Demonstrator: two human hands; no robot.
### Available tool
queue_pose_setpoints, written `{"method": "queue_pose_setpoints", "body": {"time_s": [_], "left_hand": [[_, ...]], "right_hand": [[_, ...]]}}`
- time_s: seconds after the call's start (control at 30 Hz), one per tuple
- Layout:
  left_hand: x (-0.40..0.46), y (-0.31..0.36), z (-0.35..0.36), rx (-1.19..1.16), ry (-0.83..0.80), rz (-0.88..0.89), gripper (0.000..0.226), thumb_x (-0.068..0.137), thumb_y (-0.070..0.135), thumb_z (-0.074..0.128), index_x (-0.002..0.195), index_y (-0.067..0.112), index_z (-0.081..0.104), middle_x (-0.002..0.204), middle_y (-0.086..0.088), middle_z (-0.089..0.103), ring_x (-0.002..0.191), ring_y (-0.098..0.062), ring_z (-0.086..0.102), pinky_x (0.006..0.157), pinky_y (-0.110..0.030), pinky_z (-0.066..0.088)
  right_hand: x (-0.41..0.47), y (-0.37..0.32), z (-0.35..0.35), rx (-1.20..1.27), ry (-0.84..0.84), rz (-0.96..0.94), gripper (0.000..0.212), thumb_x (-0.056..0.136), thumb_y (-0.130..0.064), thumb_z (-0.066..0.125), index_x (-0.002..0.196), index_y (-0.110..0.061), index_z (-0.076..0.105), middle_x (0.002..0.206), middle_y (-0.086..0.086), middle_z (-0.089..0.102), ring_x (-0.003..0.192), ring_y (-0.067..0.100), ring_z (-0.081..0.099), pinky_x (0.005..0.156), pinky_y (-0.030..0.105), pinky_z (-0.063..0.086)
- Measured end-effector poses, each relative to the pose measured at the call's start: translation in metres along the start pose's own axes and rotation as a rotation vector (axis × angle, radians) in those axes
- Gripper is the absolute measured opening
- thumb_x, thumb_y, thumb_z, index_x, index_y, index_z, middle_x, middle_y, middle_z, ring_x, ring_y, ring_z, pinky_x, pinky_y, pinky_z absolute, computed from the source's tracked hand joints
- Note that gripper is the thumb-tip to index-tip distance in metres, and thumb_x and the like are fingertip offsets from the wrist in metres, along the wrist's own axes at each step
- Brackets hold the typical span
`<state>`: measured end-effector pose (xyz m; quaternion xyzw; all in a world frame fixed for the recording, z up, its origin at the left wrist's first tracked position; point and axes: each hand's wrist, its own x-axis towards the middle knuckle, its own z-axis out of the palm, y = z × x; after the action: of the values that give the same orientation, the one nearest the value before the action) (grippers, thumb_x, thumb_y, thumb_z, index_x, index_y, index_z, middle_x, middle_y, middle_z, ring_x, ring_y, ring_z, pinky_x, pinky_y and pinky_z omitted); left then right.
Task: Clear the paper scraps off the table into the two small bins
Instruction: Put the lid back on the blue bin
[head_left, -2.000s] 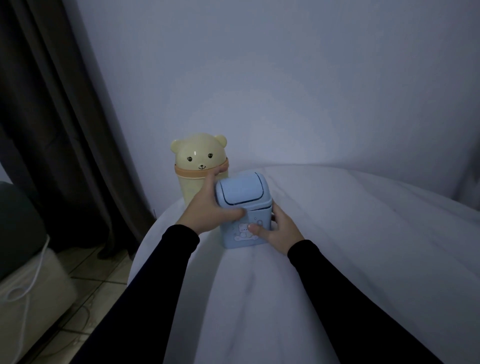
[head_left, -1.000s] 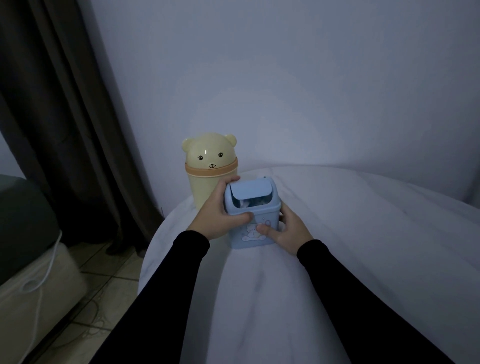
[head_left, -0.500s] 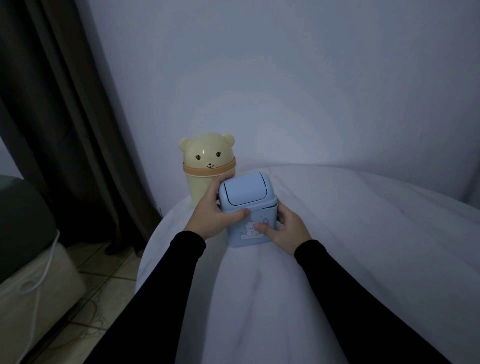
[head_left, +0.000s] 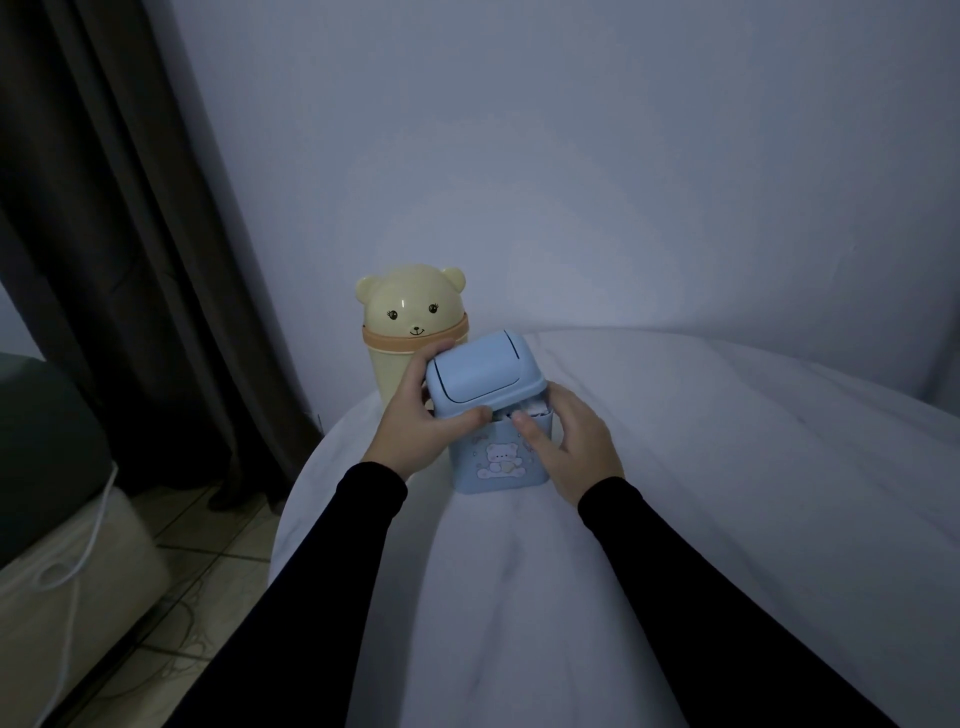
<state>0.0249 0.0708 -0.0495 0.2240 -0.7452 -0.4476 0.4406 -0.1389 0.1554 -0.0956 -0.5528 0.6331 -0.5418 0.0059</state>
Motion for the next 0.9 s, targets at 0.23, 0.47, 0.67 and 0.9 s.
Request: {"method": "queue_pose_setpoints", "body": {"time_s": [0.23,0.47,0.67,0.9], "left_hand": [[0.0,-0.003,0.002,0.056,-0.066,0.013,0.075,0.07,0.003,0.081,0.131,0.023,0.043,0.112,0.012,0.056,0.085,0.017,0.056,0.072,-0.007,0.048],[0.003,-0.003,0.004,0.117,-0.084,0.028,0.076,0.07,0.005,0.081,0.129,0.031,0.041,0.114,0.013,0.054,0.086,0.018,0.053,0.072,-0.002,0.044],[0.008,-0.008,0.0,0.154,-0.136,0.0,0.08,0.069,0.013,0.083,0.13,0.04,0.04,0.121,0.01,0.055,0.108,-0.002,0.053,0.087,-0.02,0.048],[-0.003,-0.016,0.001,0.087,-0.096,-0.001,0.095,0.07,0.041,0.079,0.146,0.041,0.021,0.129,0.02,0.052,0.117,0.007,0.048,0.079,-0.006,0.046]], "right_hand": [[0.001,0.01,0.003,0.127,-0.101,0.134,0.091,0.063,-0.069,0.067,0.139,-0.026,0.044,0.126,-0.013,0.059,0.111,0.005,0.058,0.095,0.03,0.051],[-0.001,0.007,0.002,0.219,-0.096,0.122,0.059,0.069,-0.048,0.074,0.121,-0.026,0.057,0.113,-0.012,0.065,0.105,0.006,0.061,0.084,0.015,0.049],[-0.001,0.007,0.001,0.241,-0.094,0.136,0.048,0.071,-0.036,0.08,0.114,-0.037,0.057,0.11,-0.012,0.066,0.1,-0.002,0.059,0.075,0.001,0.041],[0.0,0.01,0.003,0.315,-0.218,0.18,0.087,0.067,-0.02,0.085,0.14,-0.032,0.037,0.118,-0.021,0.061,0.103,-0.008,0.059,0.083,0.017,0.053]]}}
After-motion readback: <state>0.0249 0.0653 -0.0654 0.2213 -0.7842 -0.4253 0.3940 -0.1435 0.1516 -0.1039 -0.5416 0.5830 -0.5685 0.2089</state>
